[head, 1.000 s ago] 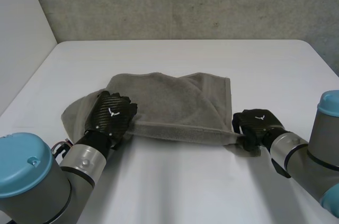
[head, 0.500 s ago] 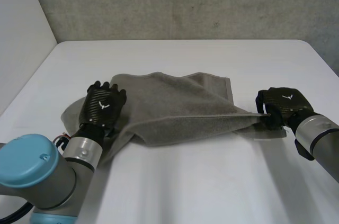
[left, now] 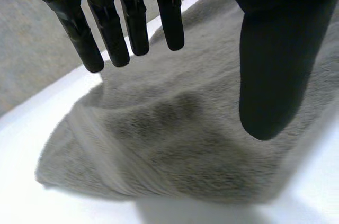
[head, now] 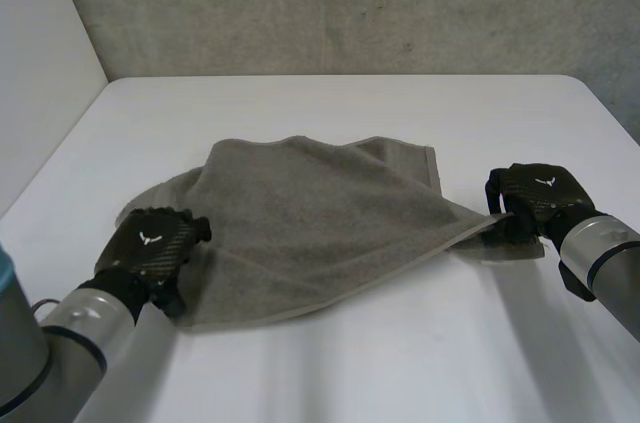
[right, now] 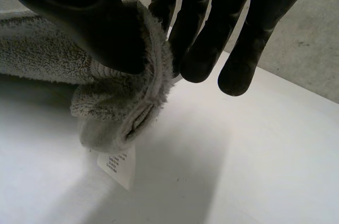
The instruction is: Fold the towel.
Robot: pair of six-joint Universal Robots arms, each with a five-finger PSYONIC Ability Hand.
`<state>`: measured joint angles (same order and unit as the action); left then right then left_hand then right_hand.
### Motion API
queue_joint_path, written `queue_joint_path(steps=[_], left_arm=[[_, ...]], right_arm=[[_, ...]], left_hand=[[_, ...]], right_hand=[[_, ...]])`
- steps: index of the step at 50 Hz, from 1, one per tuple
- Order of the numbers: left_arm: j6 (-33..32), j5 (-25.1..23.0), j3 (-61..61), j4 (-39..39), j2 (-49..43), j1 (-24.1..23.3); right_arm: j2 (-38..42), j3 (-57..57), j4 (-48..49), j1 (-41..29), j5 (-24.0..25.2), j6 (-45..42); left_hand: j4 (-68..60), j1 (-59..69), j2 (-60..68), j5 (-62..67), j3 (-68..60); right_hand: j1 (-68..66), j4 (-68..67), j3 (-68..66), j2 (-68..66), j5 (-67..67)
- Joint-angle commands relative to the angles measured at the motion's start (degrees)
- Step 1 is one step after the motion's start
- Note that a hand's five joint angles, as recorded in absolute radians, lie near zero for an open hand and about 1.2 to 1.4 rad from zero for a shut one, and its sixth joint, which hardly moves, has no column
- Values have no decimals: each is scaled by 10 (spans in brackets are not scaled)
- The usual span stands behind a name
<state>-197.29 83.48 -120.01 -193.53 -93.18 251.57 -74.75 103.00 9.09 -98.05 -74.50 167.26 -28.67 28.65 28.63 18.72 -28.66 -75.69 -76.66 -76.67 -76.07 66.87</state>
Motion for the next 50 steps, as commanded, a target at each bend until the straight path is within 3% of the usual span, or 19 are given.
queue_joint_path(steps=[1, 15, 28, 37, 44, 50], left_arm=[[17, -36, -49, -13, 20, 9], [13, -36, -58, -62, -42, 12], [-69, -35, -49, -92, -97, 12], [-76, -34, -42, -112, -106, 12], [-76, -32, -35, -152, -106, 12], [-76, -31, -28, -177, -107, 12]], right_arm=[[0, -1, 1, 0, 1, 0], [0, 3, 1, -2, 1, -2], [1, 3, 1, -2, 1, -3], [2, 3, 1, -3, 1, -4], [2, 3, 1, -3, 1, -4], [1, 4, 1, -4, 1, -4]], left_hand=[[-108, 108, 108, 107, -108], [-110, 110, 110, 109, -110], [-110, 110, 110, 109, -110], [-118, 118, 119, 118, -118], [-296, 296, 297, 296, -296], [-318, 319, 319, 318, -319]], right_hand=[[-43, -33, -33, -39, 31], [-43, -33, -33, -39, 31], [-43, -33, -33, -39, 31], [-43, -33, -33, -39, 31], [-43, -33, -33, -39, 31], [-43, -33, -33, -39, 31]])
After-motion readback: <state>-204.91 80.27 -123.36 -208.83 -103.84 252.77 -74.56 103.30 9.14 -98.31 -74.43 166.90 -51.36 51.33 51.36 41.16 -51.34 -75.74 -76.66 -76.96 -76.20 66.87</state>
